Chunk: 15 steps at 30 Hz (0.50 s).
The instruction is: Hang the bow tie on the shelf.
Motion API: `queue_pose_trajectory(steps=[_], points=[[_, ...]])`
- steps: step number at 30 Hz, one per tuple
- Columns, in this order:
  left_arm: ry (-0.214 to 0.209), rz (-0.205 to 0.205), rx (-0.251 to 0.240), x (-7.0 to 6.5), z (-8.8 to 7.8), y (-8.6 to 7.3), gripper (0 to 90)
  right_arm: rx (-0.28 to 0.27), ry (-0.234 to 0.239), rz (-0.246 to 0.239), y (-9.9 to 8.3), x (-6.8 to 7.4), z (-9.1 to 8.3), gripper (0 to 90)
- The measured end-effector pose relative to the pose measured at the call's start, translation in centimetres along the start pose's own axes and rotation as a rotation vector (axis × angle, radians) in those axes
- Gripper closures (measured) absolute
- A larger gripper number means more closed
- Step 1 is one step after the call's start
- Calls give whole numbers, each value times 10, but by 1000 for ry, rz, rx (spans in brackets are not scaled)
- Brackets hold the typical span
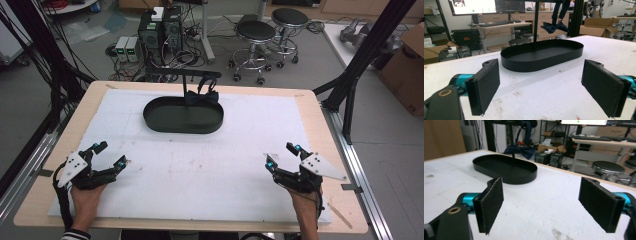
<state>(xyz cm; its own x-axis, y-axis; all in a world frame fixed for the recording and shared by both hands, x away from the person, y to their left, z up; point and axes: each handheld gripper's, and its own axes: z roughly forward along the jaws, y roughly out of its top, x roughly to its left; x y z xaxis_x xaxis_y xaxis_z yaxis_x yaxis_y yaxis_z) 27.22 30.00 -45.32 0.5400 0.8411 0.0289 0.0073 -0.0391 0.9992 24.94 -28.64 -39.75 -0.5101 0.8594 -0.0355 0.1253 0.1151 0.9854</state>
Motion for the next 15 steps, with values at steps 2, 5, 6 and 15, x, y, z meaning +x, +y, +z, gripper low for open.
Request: queue_pose_trajectory(steps=[2, 5, 6, 15], points=[[1, 0, 1, 0, 0, 0, 156, -2, -10, -21, -10, 4, 1, 175], [0, -2, 4, 1, 0, 0, 156, -10, -21, -52, -26, 10, 4, 171], [1, -2, 5, 1, 0, 0, 156, -14, -22, -49, -31, 11, 5, 170], [0, 2, 1, 0, 0, 0, 156, -42, -71, -57, -48, 15, 13, 164]])
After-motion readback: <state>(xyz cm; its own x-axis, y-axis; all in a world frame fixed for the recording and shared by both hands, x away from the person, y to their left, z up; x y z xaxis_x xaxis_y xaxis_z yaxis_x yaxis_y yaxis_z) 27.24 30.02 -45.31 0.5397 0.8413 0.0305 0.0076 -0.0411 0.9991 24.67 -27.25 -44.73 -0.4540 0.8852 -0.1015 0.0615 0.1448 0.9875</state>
